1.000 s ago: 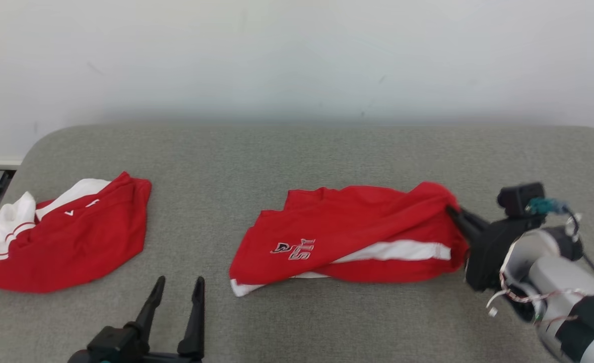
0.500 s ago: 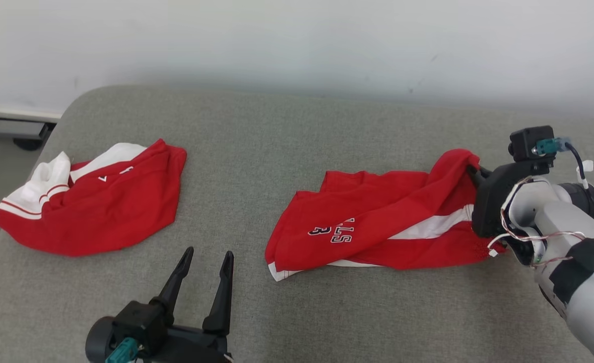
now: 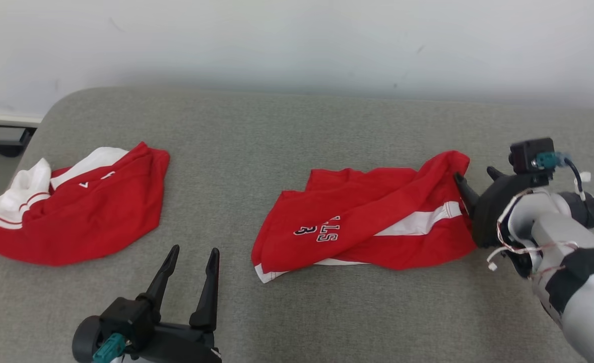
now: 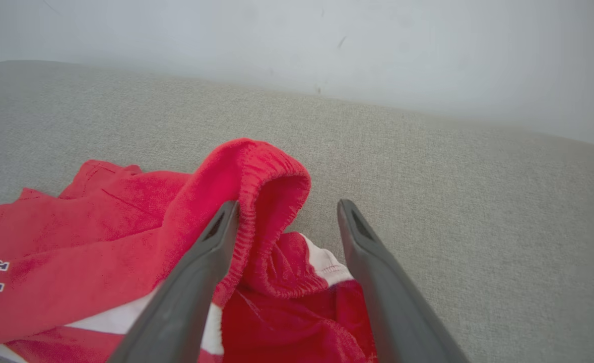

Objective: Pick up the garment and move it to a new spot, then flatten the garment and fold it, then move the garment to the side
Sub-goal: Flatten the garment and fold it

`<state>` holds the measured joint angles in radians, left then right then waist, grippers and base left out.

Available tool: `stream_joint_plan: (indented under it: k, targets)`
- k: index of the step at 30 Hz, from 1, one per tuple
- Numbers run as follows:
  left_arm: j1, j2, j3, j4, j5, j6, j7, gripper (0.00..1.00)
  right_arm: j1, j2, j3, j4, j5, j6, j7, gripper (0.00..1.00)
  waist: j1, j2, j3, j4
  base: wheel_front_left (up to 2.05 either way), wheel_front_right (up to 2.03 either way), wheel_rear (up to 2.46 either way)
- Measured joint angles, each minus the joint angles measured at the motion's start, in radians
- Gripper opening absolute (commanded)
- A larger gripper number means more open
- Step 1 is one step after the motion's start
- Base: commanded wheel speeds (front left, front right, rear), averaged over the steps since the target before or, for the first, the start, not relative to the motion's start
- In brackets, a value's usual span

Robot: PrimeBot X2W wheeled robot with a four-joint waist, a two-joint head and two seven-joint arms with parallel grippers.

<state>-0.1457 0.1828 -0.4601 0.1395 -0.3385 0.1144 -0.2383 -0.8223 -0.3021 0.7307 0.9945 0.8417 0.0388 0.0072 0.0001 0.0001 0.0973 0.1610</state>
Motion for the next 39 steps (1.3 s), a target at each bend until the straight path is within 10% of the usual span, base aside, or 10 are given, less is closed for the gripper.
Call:
stream_joint_plan:
  k: [17,39]
  targets:
    - [0.038,-0.020,-0.010,0.051,-0.013,-0.002,0.010,1.00,0.264,0.008,-0.033,-0.167,0.029,0.021,-0.218,1.00,-0.0001,0.0000,-0.032,-0.098,0.00,0.00,0.00]
    - [-0.071,-0.055,-0.080,0.294,-0.033,-0.081,0.105,1.00,0.299,-0.005,0.022,-0.293,-0.038,-0.031,-0.216,1.00,-0.0001,-0.0001,-0.030,-0.111,0.00,0.00,0.00]
